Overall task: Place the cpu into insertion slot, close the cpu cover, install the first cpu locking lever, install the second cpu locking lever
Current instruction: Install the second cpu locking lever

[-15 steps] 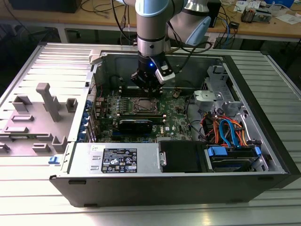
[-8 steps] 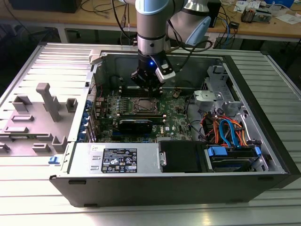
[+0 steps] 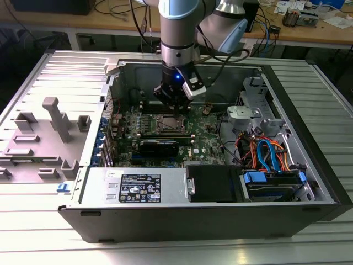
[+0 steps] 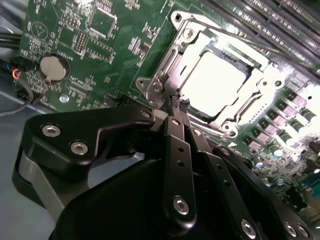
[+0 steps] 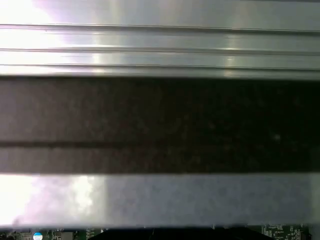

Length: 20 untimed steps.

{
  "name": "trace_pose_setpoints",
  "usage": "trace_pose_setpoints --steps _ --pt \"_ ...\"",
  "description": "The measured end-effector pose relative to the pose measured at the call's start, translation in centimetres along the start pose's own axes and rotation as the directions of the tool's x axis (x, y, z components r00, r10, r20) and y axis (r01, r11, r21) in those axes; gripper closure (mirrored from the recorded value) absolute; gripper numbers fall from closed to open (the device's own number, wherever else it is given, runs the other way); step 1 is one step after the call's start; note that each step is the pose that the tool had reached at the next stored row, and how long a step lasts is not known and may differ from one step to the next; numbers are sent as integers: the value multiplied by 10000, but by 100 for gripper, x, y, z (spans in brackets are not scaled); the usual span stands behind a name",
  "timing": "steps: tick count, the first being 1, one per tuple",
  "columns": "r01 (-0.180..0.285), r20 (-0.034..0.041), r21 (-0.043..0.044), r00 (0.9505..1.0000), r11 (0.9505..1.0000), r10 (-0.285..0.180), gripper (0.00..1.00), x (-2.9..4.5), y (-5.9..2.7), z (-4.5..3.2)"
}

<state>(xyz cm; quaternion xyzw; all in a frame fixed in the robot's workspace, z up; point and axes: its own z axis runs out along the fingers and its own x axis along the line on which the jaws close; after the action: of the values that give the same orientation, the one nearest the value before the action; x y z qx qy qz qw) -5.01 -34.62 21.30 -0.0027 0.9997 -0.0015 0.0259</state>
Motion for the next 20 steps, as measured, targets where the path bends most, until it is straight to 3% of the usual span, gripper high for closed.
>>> trace_pose_setpoints --steps 5,12,20 --pt "0 0 1 10000 10000 0 89 -1 -28 -27" --pt "0 0 1 10000 10000 0 89 -8 -29 -160" --pt "-1 0 -21 10000 10000 1 89 -8 -152 -167"
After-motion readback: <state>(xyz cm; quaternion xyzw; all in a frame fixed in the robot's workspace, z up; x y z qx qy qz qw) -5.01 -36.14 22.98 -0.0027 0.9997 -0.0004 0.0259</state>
